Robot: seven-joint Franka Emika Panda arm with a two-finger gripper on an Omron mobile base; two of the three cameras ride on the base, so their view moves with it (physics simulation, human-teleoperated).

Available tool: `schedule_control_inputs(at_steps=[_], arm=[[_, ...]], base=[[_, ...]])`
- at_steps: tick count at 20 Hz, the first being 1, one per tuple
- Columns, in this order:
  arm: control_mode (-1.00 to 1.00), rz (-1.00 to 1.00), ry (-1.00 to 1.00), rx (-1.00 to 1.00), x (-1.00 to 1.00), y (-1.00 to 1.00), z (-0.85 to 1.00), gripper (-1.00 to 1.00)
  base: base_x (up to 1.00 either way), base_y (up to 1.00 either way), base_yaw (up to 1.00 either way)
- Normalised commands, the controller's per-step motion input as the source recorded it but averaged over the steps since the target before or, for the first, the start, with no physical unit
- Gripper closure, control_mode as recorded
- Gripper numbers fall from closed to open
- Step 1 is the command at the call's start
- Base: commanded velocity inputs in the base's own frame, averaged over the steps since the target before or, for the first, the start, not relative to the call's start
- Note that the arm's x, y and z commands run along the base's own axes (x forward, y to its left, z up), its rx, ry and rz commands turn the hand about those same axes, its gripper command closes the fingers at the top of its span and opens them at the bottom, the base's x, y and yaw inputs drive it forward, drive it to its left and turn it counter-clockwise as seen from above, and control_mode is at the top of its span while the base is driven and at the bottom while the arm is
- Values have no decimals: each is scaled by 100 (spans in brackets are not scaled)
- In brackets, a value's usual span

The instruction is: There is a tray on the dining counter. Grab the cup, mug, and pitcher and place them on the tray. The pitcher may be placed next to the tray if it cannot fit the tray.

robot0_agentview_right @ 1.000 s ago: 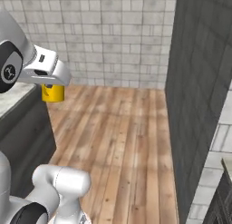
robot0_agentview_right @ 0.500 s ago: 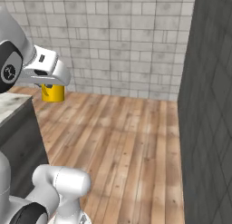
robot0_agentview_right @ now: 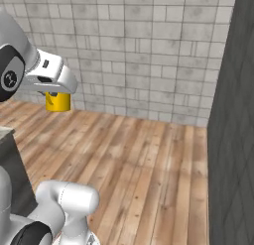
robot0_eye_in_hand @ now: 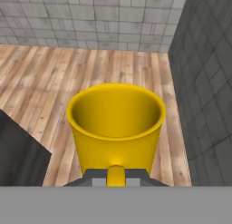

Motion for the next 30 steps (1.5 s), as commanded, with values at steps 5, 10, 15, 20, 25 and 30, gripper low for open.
schedule_control_inputs(at_steps=[5,10,15,20,25,30], arm=[[100,0,0,0,0,0,0,100],[100,0,0,0,0,0,0,100],[100,0,0,0,0,0,0,100],[100,0,0,0,0,0,0,100],[100,0,0,0,0,0,0,100],[100,0,0,0,0,0,0,100]], base=[[100,-5,19],[100,-7,24],[100,-8,27],[100,-16,39],[100,-3,70],[100,-3,74]])
